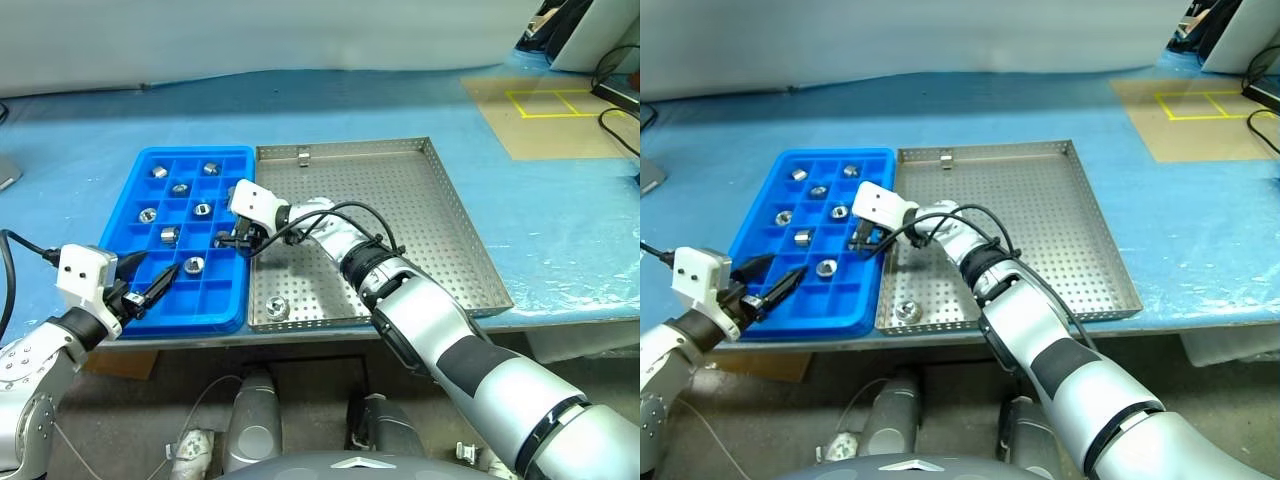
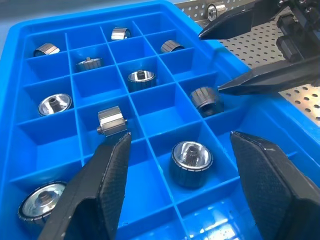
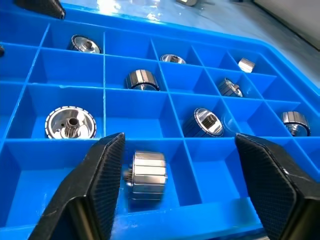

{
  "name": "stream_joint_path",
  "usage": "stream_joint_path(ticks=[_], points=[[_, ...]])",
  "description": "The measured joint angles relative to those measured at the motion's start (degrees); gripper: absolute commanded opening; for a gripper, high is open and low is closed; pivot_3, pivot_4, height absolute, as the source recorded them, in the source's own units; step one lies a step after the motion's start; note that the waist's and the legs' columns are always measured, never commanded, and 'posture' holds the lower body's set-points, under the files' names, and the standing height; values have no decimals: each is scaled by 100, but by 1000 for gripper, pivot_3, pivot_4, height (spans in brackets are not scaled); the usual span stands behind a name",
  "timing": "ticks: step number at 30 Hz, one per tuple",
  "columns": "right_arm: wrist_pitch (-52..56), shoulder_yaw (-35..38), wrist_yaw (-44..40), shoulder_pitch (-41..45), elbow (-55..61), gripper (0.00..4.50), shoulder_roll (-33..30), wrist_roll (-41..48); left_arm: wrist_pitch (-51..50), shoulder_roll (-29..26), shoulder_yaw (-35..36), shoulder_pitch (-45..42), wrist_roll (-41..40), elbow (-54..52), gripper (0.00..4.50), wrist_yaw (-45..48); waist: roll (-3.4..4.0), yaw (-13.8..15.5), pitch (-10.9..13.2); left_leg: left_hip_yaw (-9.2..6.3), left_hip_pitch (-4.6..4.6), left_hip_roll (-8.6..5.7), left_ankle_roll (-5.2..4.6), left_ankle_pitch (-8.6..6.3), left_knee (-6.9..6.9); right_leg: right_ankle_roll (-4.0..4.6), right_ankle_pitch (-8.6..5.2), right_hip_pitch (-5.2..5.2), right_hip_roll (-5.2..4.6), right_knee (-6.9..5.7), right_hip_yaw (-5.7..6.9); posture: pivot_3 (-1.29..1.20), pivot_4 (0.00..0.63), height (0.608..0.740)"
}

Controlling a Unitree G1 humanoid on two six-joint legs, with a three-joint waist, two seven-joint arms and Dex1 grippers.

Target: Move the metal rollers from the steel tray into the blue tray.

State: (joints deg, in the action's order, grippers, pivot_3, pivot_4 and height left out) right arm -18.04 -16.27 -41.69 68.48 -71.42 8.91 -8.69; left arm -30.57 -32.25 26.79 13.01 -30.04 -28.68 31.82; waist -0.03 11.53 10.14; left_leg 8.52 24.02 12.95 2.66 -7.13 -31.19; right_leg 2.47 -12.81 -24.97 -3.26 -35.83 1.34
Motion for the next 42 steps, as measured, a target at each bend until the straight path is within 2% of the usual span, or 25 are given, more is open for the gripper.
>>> stream_joint_path(ticks=[2, 5, 9, 11, 15, 20, 28, 42], points=[[30, 141, -276, -7, 177, 3682, -56, 128, -10, -18, -74, -85, -3, 45, 3347, 26, 0, -2, 0, 0, 2, 0, 0, 0, -3, 0, 0, 0, 0, -2, 1, 326, 150, 740], [289, 296, -1219, -212, 1200, 3682, -439, 533, -53, -68, -332, -311, -18, 108, 3347, 134, -2, 24, -1, -1, 2, -2, -1, 0, -14, -3, 2, 17, -2, 1, 4, 265, 150, 740], [1107, 210, -2569, -1255, 3293, 3682, -1651, 902, -69, -231, -784, -725, 6, 325, 3347, 374, -9, 44, -6, -3, -14, -8, -5, -1, -32, -24, 9, 63, -5, 16, 6, 203, 150, 740], [1638, 47, -3084, -1852, 4086, 3682, -2170, 963, -77, -403, -1079, -884, 127, 490, 3347, 523, -9, -26, -6, -1, -27, -4, -8, -3, -45, -26, 11, 67, -2, 11, 2, 171, 150, 740], [2597, -288, -3688, -2365, 5089, 3682, -2647, 1120, -61, -491, -1601, -1252, 245, 712, 3347, 809, -7, -309, -5, 3, -54, 2, 3, 4, -32, -14, 16, 65, 10, -2, -7, 149, 150, 740], [3057, -493, -3727, -2418, 5307, 3682, -2498, 1152, -54, -637, -1681, -1407, 272, 816, 3347, 991, -8, -468, -7, 6, -77, 7, 14, 11, -9, 4, 19, 67, 21, -3, -13, 168, 150, 740], [2962, -842, -3337, -2618, 4740, 3682, -2018, 1040, -135, -808, -1490, -1011, 303, 707, 3347, 1005, -8, -414, -7, 7, -69, 1, 7, 7, -10, 4, 18, 74, 9, 13, -5, 227, 150, 740], [2532, -1086, -3289, -2746, 4372, 3682, -1854, 863, -405, -801, -1075, -378, 124, 95, 3347, 663, -8, -278, -7, 6, -75, 1, 6, 6, -4, 4, 17, 78, 7, 15, -5, 303, 150, 740]])
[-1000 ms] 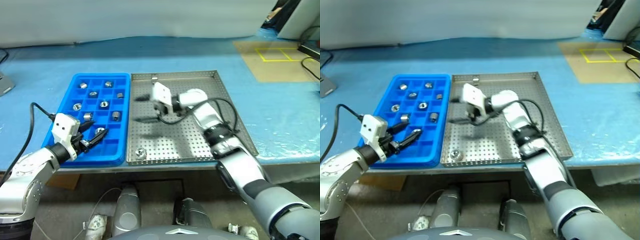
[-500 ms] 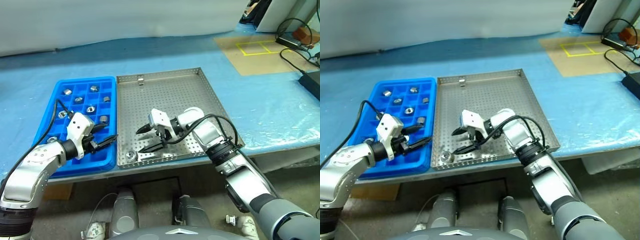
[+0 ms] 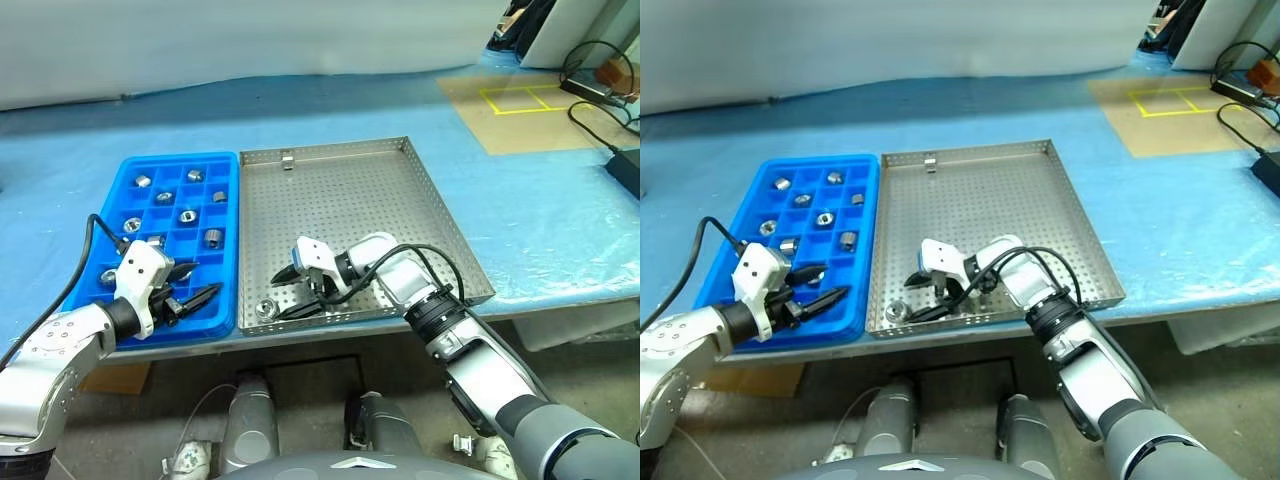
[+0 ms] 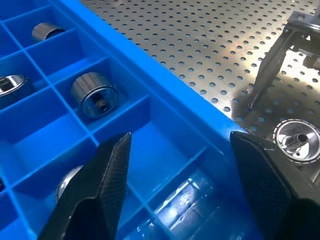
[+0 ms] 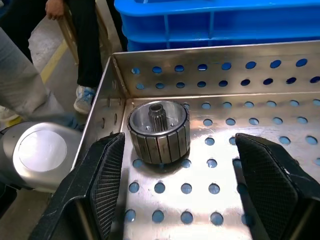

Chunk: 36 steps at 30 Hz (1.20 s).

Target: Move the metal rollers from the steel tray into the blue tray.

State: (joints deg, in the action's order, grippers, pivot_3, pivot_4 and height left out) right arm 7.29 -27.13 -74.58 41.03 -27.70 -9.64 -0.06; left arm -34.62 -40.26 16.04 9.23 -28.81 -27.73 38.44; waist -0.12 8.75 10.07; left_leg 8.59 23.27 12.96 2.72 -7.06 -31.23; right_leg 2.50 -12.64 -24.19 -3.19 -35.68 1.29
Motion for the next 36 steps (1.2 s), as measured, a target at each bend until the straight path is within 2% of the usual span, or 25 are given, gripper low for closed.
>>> stream_joint_path(ticks=[14, 21, 29, 36], points=[[-666, -60, 377, 84, -717, 3682, 515, -214, -159, 20, 70, 151, -40, -244, 3347, -252, 0, 7, 0, -1, -1, -1, -1, -1, 3, 0, -1, -1, -1, -2, 0, 305, 150, 740], [-890, -54, 425, 119, -954, 1719, 536, -245, -155, 18, 64, -21, -32, -219, 3347, -246, 2, 5, 1, -2, -6, -4, -1, -1, 4, -1, -1, 1, -5, -9, 0, 288, 150, 740], [-858, 187, 453, 387, -1138, 1711, 315, -195, -80, 23, -30, -259, -11, 26, 3347, -185, 1, 4, 1, -2, -2, -5, 0, 0, 0, 0, 0, 2, -6, -7, 1, 259, 150, 740], [-284, 622, 115, 895, -319, 1711, 66, 209, 216, 101, 177, -453, -18, 306, 3347, -161, 1, -24, 1, -1, 4, 8, 2, 1, 0, 2, -1, -7, 10, -5, 1, 277, 150, 740]])
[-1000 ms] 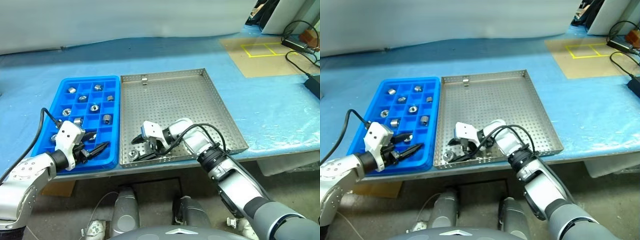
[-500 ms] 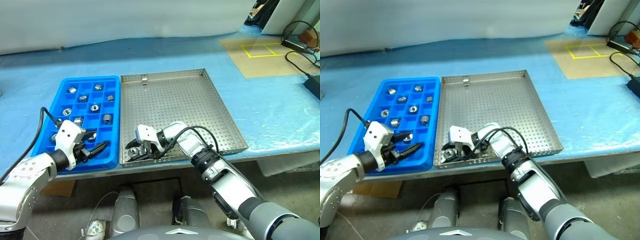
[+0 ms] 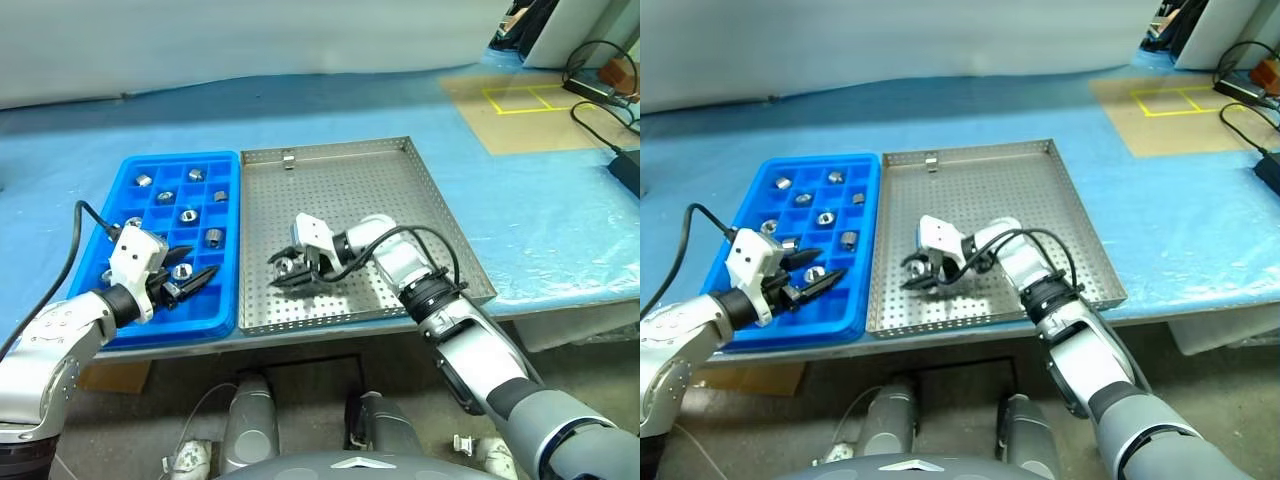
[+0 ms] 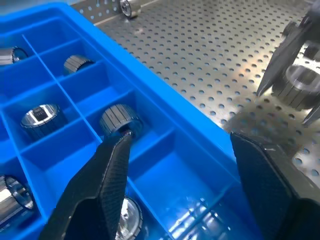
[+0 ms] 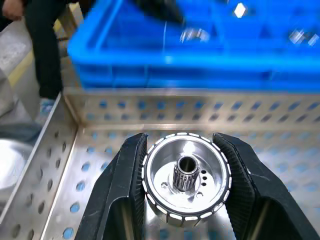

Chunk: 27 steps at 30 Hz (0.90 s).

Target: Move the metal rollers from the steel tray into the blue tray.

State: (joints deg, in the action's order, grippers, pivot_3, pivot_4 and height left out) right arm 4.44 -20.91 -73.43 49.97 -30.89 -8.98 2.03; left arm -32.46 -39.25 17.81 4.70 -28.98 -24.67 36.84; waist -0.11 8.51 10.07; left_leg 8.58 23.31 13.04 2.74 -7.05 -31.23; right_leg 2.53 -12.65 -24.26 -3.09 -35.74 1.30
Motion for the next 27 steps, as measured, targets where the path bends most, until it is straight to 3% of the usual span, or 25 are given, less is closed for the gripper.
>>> stream_joint_path(ticks=[4, 14, 23, 27], points=[[26, 148, 19, 449, -82, 1711, 113, 72, 172, 1, 273, 35, 19, 186, 3347, -28, 0, 17, 0, 0, 1, -1, 0, 0, 1, 2, -1, 0, -1, 1, 1, 325, 150, 740], [-1028, 233, 440, 1417, -2186, 1711, 997, -77, 315, 447, 1333, 1166, -13, -392, 3347, -475, -1, 108, 1, -6, 32, 1, -5, -4, 3, 6, -4, -19, -9, 11, 13, 533, 150, 740], [-1408, 218, -23, 1494, -2478, 1711, 1577, -116, 304, 1244, 1706, 2346, -135, -1553, 3347, -1002, 7, 583, 6, -8, 53, 36, -6, -6, 11, 6, -9, -49, -6, 9, 13, 658, 150, 740], [-1393, 185, -231, 1398, -2432, 1711, 1685, -120, 309, 1451, 1737, 2627, -136, -1718, 3347, -1154, 13, 870, 9, -9, 46, 39, -5, -6, 17, -32, -31, -49, -2, 9, 7, 667, 150, 740]])
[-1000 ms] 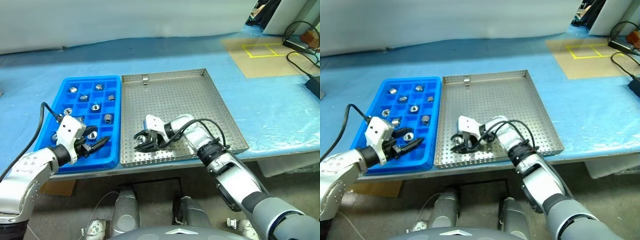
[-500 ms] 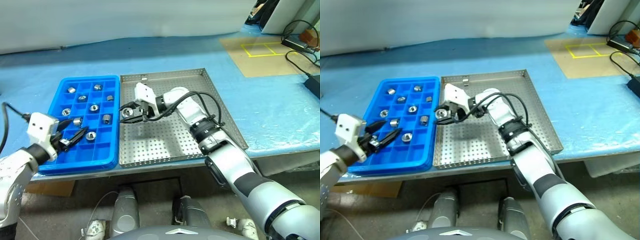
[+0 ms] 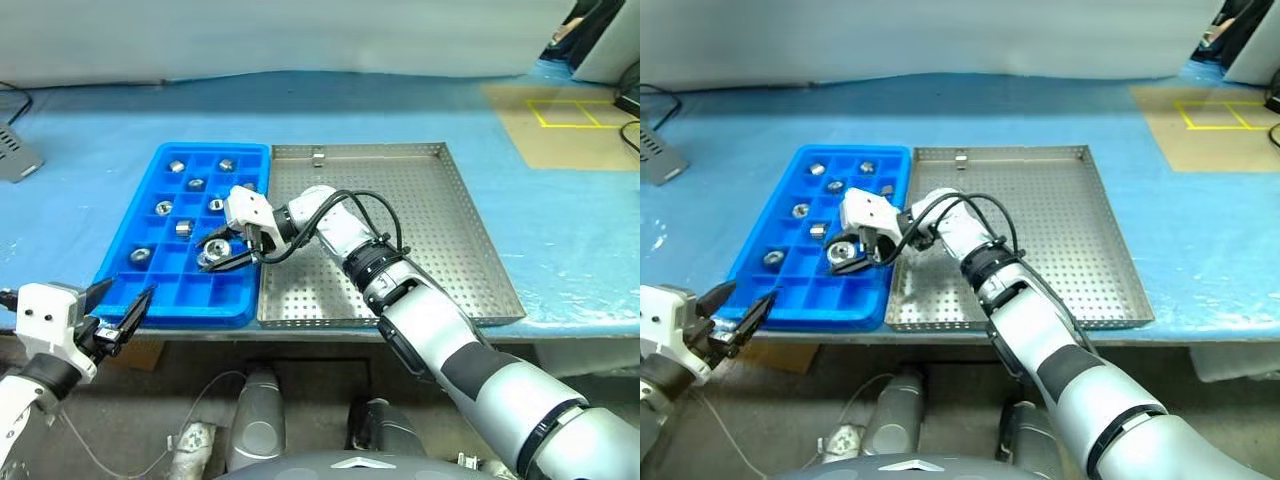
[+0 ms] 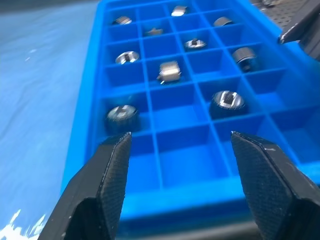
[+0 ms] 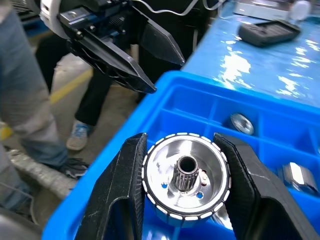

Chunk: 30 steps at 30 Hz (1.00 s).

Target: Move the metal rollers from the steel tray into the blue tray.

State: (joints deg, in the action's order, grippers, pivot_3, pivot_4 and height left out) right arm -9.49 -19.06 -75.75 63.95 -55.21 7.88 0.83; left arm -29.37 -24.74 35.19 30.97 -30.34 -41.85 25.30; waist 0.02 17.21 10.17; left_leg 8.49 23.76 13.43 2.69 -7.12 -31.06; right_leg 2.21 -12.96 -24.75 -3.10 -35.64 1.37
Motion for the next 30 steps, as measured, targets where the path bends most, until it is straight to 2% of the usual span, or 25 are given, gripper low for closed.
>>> stream_joint_path(ticks=[6, 10, 22, 29, 30], points=[[4, -233, -92, -300, 98, 1711, -23, -217, 1, 28, -2, 39, -2, -110, 3347, -75, 16, 425, 10, -6, -17, 1, 1, -1, 6, -4, -2, 1, 4, -4, -18, 640, 150, 740], [3, -267, -90, -439, 104, 1711, -92, -306, -1, -33, -13, -141, -4, -98, 3347, -65, 19, 571, 11, -11, -35, 1, 2, -2, 13, -5, -2, 5, 5, -7, -29, 610, 150, 740], [13, -303, -163, -630, 443, 1711, -506, -390, -68, -354, -326, -702, -3, 279, 3347, 13, 13, 555, 6, -6, -54, 0, 4, -2, 14, -6, -1, 14, 13, -7, -46, 548, 150, 740], [-7, -310, -132, -662, 480, 1711, -527, -411, -70, -388, -437, -792, -1, 325, 3347, 39, 12, 540, 5, -4, -55, 0, 5, -2, 13, -5, -1, 14, 16, -7, -47, 539, 150, 740], [-13, -309, -135, -662, 481, 2059, -534, -411, -70, -394, -438, -795, 0, 329, 3347, 46, 12, 539, 5, -4, -55, 0, 5, -2, 13, -5, -1, 14, 16, -7, -48, 539, 150, 740]])
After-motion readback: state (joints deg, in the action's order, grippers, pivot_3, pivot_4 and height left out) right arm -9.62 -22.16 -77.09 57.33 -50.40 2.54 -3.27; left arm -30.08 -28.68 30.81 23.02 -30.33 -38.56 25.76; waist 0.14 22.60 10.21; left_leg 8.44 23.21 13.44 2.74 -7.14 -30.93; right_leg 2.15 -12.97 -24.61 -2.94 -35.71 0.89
